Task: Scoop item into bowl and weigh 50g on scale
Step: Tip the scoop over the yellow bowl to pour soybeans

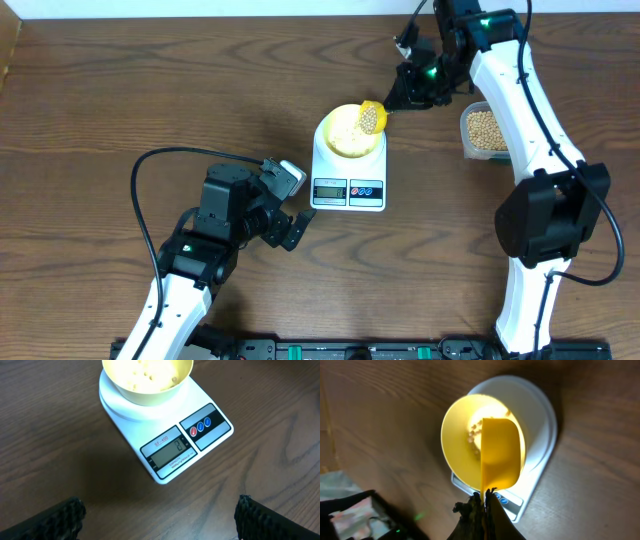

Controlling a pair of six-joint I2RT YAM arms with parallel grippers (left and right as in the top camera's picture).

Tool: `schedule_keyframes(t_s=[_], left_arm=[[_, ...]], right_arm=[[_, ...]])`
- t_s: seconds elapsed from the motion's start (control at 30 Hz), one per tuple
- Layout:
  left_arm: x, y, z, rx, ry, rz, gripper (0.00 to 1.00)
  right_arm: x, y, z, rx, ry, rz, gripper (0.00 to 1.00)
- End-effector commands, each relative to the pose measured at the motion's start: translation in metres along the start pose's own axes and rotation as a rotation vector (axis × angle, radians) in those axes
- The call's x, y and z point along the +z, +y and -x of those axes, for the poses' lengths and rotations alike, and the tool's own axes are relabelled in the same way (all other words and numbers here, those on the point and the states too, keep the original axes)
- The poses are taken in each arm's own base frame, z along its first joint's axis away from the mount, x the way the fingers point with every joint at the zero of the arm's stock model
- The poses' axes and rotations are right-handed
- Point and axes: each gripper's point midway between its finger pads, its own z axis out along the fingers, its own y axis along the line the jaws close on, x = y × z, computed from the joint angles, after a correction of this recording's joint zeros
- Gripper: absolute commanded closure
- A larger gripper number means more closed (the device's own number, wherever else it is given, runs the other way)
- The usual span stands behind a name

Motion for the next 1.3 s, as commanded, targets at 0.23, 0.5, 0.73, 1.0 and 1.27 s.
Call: schedule_keyframes(t_s=[0.23,0.5,0.73,1.0,1.27], left_arm=[[0.000,0.002,0.001,0.012,-0.001,0.009,0.02],[0.000,0.002,0.001,0.012,-0.001,0.009,0.02],[0.000,0.002,0.001,0.012,-0.001,0.009,0.02],[0.000,0.002,0.001,0.012,-0.001,0.009,0.02],[0.000,0.002,0.001,0.012,-0.001,0.009,0.02]], right_arm=[[0.000,0.019,0.010,-0.132,-0.038,-0.104,0.99],[0.002,0.028,0.010,-0.160,-0.040,-0.122,0.99],[-0.004,0.034,0.017,-0.191,-0.073,-0.165,0.99],[-0.008,0.035,0.018,-0.209,-0.079,-0.172,0.99],[-0.007,0.040,0.014,-0.288,-0.068,-0.202,0.99]])
